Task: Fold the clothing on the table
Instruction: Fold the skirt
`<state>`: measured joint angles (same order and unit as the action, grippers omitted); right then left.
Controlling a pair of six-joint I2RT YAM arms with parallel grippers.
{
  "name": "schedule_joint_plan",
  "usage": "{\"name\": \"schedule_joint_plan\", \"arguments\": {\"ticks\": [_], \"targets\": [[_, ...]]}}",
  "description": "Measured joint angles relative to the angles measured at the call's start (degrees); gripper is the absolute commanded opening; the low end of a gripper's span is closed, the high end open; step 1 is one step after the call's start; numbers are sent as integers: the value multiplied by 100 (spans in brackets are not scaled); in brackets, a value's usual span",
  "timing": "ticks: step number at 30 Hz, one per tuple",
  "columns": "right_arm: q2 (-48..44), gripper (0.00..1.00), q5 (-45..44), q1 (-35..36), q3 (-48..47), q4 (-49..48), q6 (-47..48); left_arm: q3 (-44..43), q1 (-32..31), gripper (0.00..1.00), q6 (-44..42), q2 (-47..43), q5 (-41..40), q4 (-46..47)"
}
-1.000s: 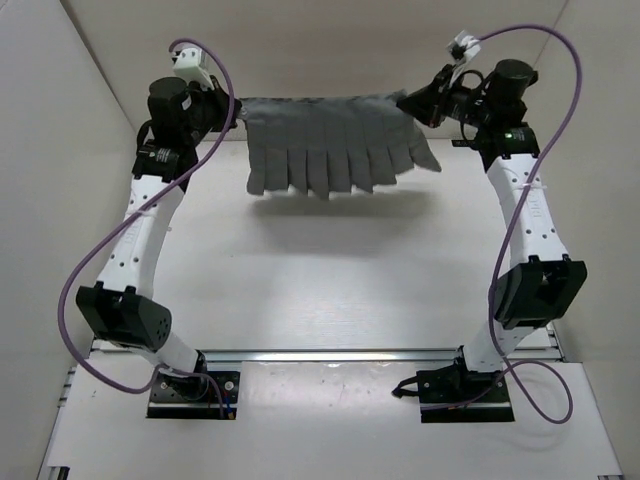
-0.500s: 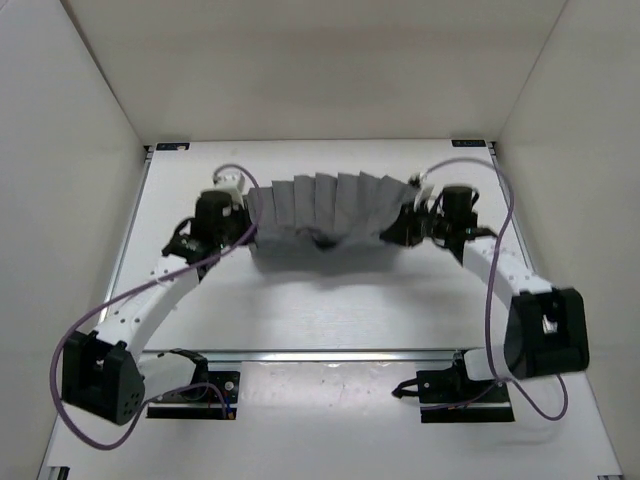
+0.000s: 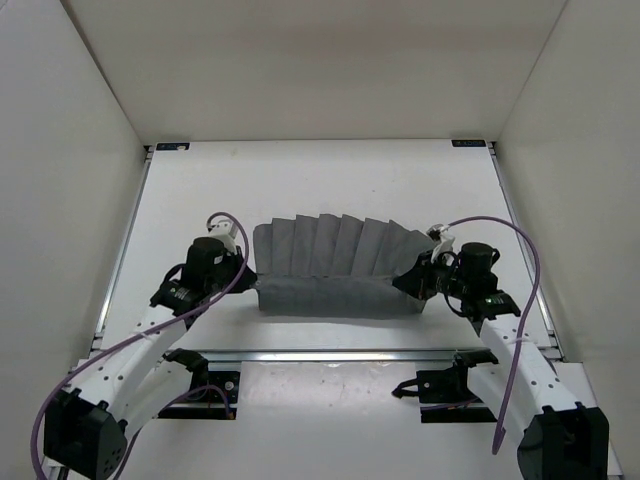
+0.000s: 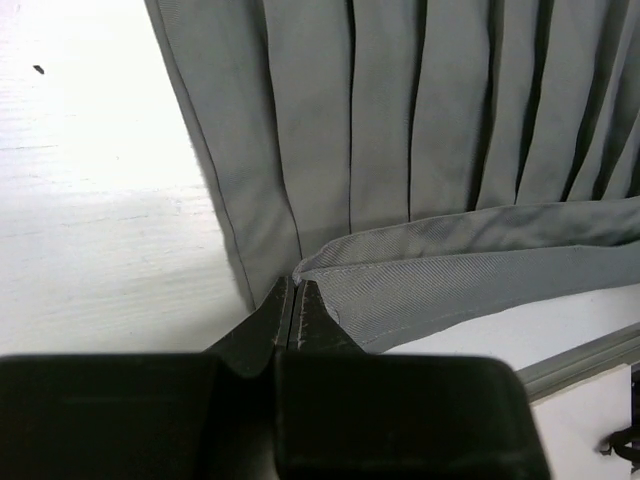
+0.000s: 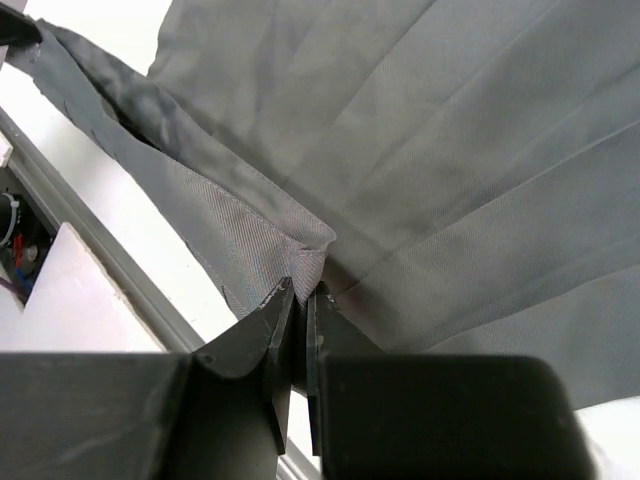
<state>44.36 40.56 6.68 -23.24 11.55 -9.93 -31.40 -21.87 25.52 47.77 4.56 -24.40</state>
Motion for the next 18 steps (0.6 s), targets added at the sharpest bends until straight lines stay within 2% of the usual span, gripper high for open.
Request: {"name": "schedule_joint_plan", "arguments": {"ticks": [4, 8, 14, 18], "targets": [[306, 0, 11, -85, -280, 98, -20, -570, 13, 0, -2, 603, 7, 9], [1005, 0, 50, -444, -1016, 11, -92, -1871, 76, 0, -52, 1606, 13, 323], [2973, 1, -393, -538, -2361, -678, -203, -3845, 232, 0, -175, 3893, 11, 1104], [4249, 0, -802, -601, -2844, -1036, -332, -4861, 374, 0, -221, 5635, 42, 1088]]}}
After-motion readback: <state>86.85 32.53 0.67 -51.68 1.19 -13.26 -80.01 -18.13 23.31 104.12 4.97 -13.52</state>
